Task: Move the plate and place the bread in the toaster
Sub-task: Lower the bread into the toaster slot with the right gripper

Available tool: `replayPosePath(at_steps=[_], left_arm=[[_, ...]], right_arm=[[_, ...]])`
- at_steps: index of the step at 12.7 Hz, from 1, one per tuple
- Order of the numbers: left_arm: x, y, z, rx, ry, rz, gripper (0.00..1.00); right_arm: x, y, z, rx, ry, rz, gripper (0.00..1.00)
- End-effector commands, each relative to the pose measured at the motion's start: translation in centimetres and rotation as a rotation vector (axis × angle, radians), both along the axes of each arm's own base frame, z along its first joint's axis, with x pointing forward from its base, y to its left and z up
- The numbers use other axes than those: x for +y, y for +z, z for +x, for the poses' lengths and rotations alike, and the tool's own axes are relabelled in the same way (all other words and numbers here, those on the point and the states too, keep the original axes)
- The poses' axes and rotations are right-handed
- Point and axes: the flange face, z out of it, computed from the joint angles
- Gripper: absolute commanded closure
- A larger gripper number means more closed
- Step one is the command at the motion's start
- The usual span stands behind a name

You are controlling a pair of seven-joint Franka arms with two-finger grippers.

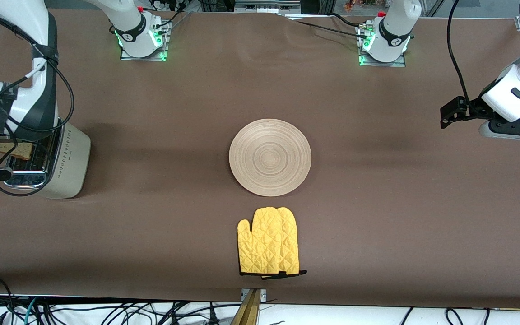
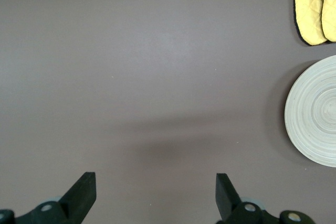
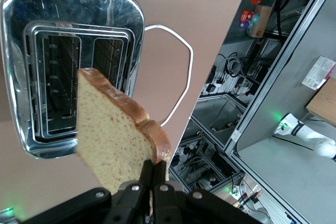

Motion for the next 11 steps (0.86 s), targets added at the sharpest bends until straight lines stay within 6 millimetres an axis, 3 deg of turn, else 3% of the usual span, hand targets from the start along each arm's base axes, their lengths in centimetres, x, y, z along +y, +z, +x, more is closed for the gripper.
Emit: replayPosePath(at_steps=[1, 11], left_arm=[[-0.1, 0.6, -0.3, 0.0, -0.006, -0.005, 0.0], [-0.1, 0.6, -0.3, 0.003, -0.006, -0.005, 0.0]], right_arm=[[-0.6, -0.9, -0.3, 0.014, 0.018, 0.003, 1.0], [0.7, -3.1, 0.3, 0.031, 0.029, 0.0, 1.0]])
